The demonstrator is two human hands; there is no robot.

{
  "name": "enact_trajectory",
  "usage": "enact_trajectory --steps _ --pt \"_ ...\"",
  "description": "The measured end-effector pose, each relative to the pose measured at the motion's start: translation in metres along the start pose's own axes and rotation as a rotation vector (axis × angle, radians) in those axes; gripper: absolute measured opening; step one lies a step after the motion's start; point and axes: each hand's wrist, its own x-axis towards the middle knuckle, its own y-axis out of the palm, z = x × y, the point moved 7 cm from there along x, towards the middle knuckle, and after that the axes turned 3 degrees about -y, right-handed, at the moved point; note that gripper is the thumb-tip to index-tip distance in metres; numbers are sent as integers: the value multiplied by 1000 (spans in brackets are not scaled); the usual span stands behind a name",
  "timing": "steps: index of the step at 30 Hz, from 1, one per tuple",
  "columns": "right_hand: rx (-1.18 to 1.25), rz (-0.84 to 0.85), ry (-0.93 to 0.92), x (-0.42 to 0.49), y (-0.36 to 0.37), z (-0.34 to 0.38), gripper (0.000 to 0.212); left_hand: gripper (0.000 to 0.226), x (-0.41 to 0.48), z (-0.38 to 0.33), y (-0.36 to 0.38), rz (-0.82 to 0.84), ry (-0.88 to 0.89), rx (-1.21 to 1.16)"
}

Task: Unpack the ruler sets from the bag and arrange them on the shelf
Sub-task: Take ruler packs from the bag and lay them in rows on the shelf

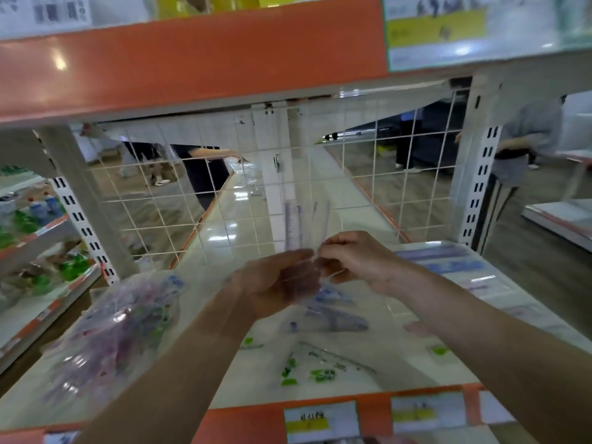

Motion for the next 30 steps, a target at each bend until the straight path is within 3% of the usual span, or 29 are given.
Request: enact_trajectory --steps 1,5,7,11,20,22,25,30 --pt "26 -7 5 -2 -5 -2 7 9 1 1 1 -8 -2 -16" --pt "-17 -36 46 -9 -34 -11 5 25 1 0 11 -9 -24 -27" --pt "-64 -15 69 -15 -49 -14 8 22 2 -3 14 -37 -30 -15" --pt "-338 11 35 -24 -81 -11 15 17 9 -6 24 -71 -7 30" --pt "-704 -63 -108 -26 -136 6 27 17 40 5 73 -160 20 147" --pt "-868 -40 -92 -25 -142 2 38 21 47 8 82 -161 16 129" --pt "-1124 -66 -149 -22 -148 0 38 22 58 17 94 -134 -11 120" --pt "-1227 -69 -72 -5 -162 -19 43 23 72 23 102 -141 -23 150"
